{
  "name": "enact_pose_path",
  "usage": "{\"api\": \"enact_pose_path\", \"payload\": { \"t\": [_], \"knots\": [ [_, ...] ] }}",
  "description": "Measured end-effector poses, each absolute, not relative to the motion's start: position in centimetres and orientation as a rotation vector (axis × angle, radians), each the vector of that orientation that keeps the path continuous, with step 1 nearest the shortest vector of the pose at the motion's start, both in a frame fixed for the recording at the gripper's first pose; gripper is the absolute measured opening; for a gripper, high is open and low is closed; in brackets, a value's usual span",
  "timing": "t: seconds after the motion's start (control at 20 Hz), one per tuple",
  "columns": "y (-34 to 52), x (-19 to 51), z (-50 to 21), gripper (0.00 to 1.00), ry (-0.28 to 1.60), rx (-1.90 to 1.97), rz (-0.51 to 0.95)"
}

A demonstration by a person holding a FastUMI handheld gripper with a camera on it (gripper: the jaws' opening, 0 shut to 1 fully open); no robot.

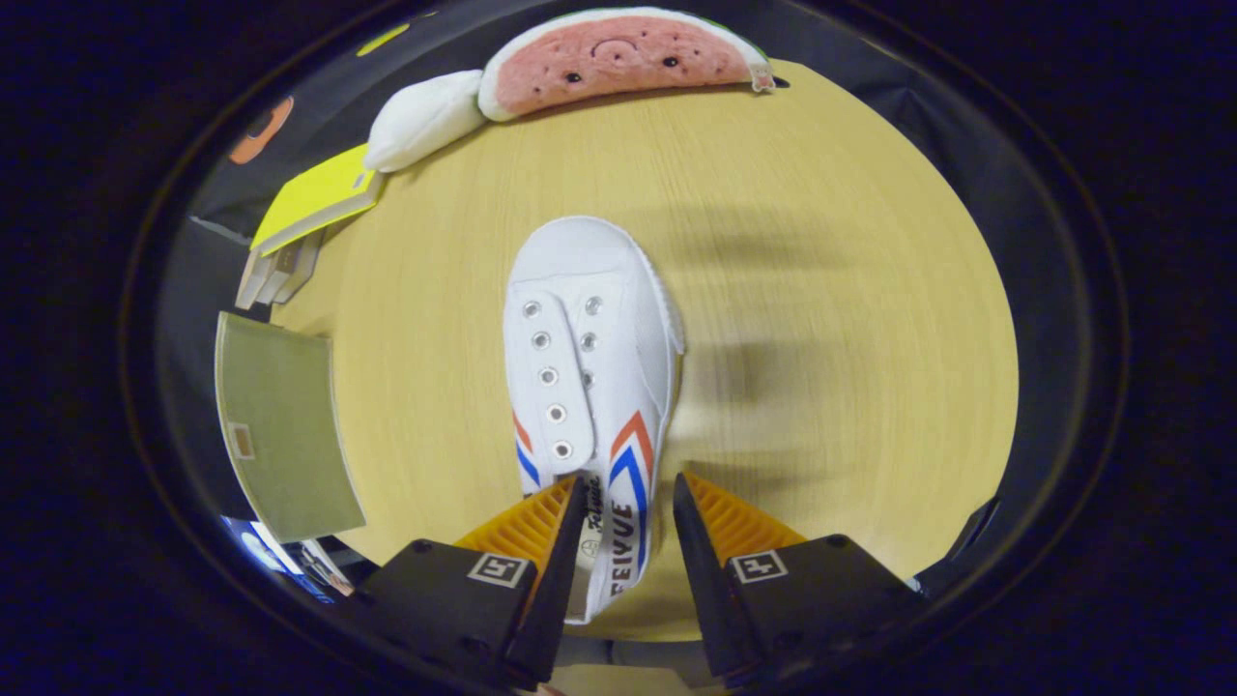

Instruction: Open the storage box then place both shoes into the box .Put the left shoe in first, then the right shoe, with the right side of both shoes facing outward in a uniform manner.

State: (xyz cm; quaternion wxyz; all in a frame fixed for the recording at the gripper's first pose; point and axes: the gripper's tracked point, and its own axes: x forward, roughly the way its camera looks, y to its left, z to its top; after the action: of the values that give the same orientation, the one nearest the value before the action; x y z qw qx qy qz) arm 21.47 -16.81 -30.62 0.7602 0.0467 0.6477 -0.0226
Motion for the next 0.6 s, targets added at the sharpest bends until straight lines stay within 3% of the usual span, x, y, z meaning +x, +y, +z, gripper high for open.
{"api": "enact_pose_path", "payload": {
  "t": [0.15,0.2,0.25,0.4,0.6],
  "knots": [
    [-16.2,21.7,-30.2,0.55,1.390,0.092,0.009],
    [-16.1,21.9,-30.9,0.36,1.373,0.126,-0.006],
    [-16.0,21.6,-30.5,0.33,1.356,0.162,-0.022],
    [-16.3,21.4,-29.4,0.06,1.318,0.203,-0.047],
    [-14.9,19.6,-24.5,0.06,1.246,0.241,-0.042]
  ]
}}
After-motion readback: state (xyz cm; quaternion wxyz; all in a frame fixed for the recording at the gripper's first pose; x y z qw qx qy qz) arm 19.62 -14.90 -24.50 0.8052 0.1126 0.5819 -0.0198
